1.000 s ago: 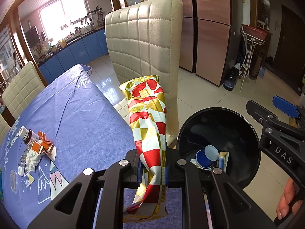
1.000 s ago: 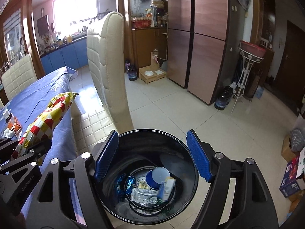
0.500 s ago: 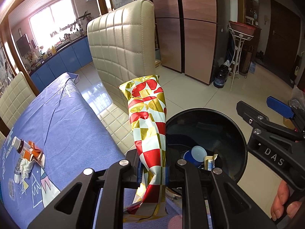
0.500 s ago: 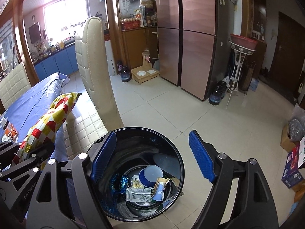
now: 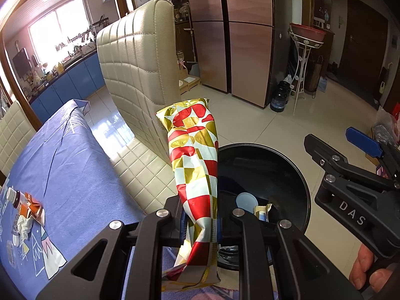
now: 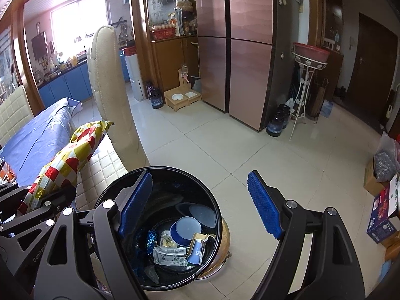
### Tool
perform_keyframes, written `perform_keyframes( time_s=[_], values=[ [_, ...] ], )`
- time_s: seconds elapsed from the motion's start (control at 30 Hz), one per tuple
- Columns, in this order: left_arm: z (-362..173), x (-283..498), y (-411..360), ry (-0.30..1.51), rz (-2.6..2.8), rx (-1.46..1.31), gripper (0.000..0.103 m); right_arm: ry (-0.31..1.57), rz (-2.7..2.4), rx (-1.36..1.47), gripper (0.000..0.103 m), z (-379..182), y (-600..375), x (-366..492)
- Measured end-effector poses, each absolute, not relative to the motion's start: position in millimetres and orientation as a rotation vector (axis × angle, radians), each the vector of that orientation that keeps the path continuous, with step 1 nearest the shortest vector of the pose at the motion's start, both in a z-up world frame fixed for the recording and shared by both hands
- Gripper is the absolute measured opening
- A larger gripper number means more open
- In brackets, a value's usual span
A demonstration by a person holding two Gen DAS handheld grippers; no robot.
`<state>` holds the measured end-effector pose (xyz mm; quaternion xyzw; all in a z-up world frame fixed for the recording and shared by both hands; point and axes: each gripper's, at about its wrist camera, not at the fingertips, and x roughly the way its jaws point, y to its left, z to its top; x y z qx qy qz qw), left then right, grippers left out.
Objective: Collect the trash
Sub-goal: 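Lower left tool over the bin and release the red-checkered wrapper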
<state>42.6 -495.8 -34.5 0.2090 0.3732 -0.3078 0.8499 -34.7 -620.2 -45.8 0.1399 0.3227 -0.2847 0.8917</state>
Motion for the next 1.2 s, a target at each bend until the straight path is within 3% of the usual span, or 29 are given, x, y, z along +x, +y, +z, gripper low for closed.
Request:
perform_keyframes(
  time_s=[0.8,0.87,0.9,0.93,0.97,1.2],
  values=[
    [-23,56,-513,0.753,-0.629,0.426,0.017,0.624,-0.628,0.306,0.079,-37,-629,-52],
    [-25,61,-511,0.803,-0.651,0.400,0.026,0.628,-0.628,0.299,0.079,-37,-629,-52],
    [-26,63,-510,0.820,-0.655,0.389,0.041,0.630,-0.629,0.295,0.079,-37,-627,-52],
    [-26,64,-508,0.824,-0.654,0.376,0.067,0.631,-0.627,0.294,0.079,-36,-626,-52],
    [-25,63,-505,0.804,-0.649,0.362,0.075,0.632,-0.624,0.292,0.079,-36,-625,-52],
    [-17,59,-490,0.761,-0.626,0.352,0.079,0.630,-0.618,0.288,0.079,-32,-615,-51]
  ],
)
